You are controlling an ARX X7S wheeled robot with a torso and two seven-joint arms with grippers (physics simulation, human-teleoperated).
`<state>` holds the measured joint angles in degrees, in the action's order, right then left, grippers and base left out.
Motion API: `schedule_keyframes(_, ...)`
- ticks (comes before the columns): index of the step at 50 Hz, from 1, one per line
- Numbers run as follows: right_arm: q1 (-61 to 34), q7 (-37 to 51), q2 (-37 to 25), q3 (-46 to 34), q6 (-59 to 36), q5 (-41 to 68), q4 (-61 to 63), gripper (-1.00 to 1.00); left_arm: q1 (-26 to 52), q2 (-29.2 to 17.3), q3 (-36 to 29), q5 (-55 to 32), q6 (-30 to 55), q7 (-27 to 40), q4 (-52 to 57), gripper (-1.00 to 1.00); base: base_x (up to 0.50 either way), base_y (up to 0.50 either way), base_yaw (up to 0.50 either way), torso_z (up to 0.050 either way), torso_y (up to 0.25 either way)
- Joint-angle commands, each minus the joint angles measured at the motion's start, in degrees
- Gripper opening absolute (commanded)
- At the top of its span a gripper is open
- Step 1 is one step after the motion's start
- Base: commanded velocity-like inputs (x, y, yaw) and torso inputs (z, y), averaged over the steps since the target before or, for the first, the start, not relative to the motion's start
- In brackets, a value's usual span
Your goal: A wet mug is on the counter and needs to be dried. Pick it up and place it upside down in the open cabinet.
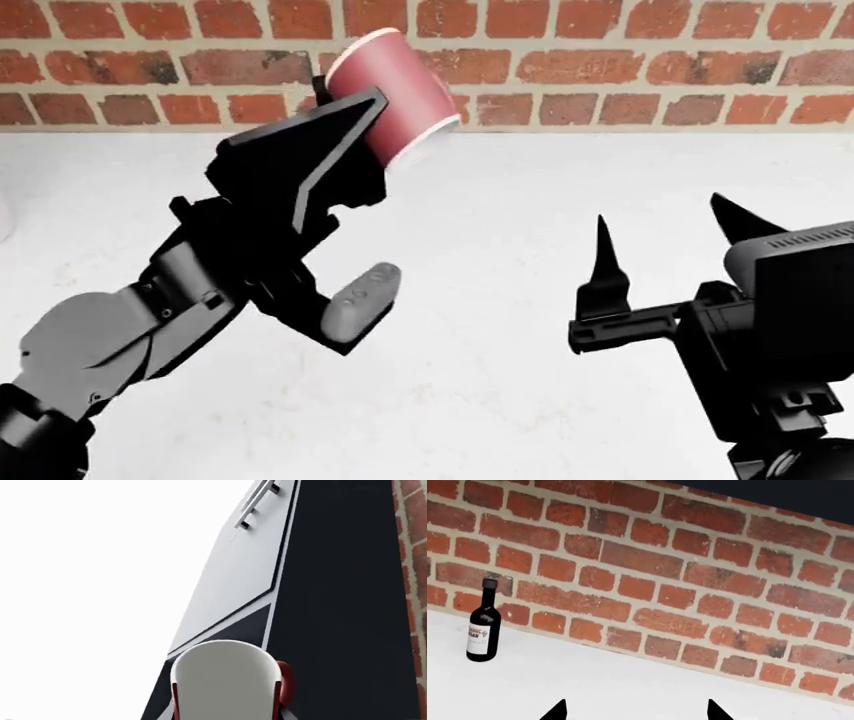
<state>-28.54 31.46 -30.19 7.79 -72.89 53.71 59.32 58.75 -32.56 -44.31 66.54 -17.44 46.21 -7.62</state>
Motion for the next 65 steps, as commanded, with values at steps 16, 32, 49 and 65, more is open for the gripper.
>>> schedule_keyframes(16,-30.6,39.5,-17.0,-11.0,-0.3,60.3,-14.8,1.0,1.4,-1.6,-8.0,19.0,-1.8,14.1,-1.6,-1.0,0.0,0.0,0.0,0.0,0.0)
schedule_keyframes(32,-36.7,39.7,-16.6,-14.0,4.2,67.1,-18.2,1.0,3.0,-1.3,-10.5,25.1,-1.3,14.1,0.0,-1.0,0.0,0.0,0.0,0.0,0.0)
schedule_keyframes(49,-32.5,36.8,-9.4,-12.6,13.5,72.8,-17.7,1.0,5.3,-0.7,-10.5,27.1,-0.5,13.4,1.8,-1.0,0.0,0.0,0.0,0.0,0.0)
schedule_keyframes(65,-31.8,39.2,-10.0,-15.8,15.4,76.5,-15.6,1.0,8.1,2.4,-11.3,29.7,0.2,14.8,-5.8,-1.0,0.0,0.0,0.0,0.0,0.0)
